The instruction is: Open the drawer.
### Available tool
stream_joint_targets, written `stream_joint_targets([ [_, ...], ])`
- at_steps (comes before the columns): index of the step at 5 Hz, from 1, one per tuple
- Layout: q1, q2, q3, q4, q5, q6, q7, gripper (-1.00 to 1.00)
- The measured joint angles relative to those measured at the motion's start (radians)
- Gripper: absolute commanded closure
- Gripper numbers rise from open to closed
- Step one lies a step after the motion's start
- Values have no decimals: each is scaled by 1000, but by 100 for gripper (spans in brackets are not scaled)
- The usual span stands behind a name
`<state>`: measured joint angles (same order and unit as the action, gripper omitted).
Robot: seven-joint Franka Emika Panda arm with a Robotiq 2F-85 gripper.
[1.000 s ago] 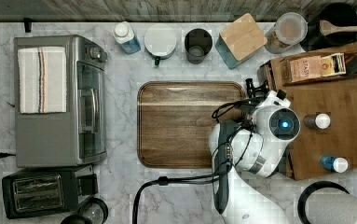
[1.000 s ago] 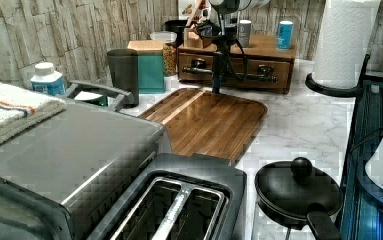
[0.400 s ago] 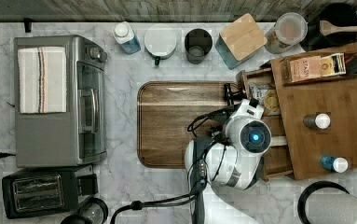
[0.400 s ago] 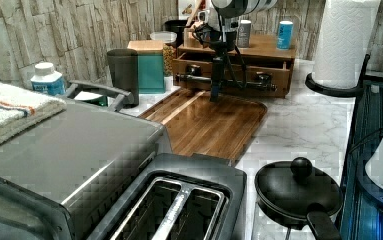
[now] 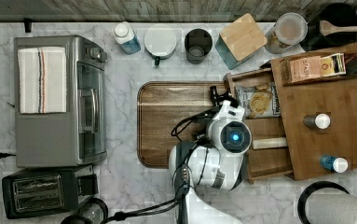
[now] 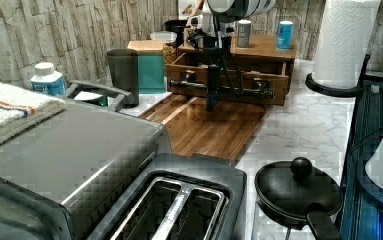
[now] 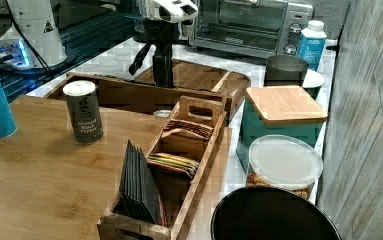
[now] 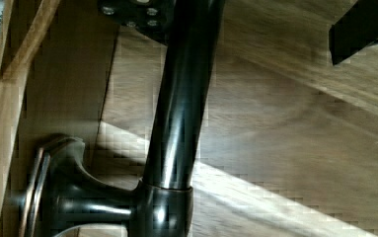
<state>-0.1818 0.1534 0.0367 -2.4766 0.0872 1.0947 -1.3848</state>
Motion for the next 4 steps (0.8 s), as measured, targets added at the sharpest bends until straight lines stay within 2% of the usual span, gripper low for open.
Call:
stream_joint_targets([
  [3,107,-14,13,-20,-8,0,327,-100],
  [4,112,-15,10,-25,-33,9,366,-100],
])
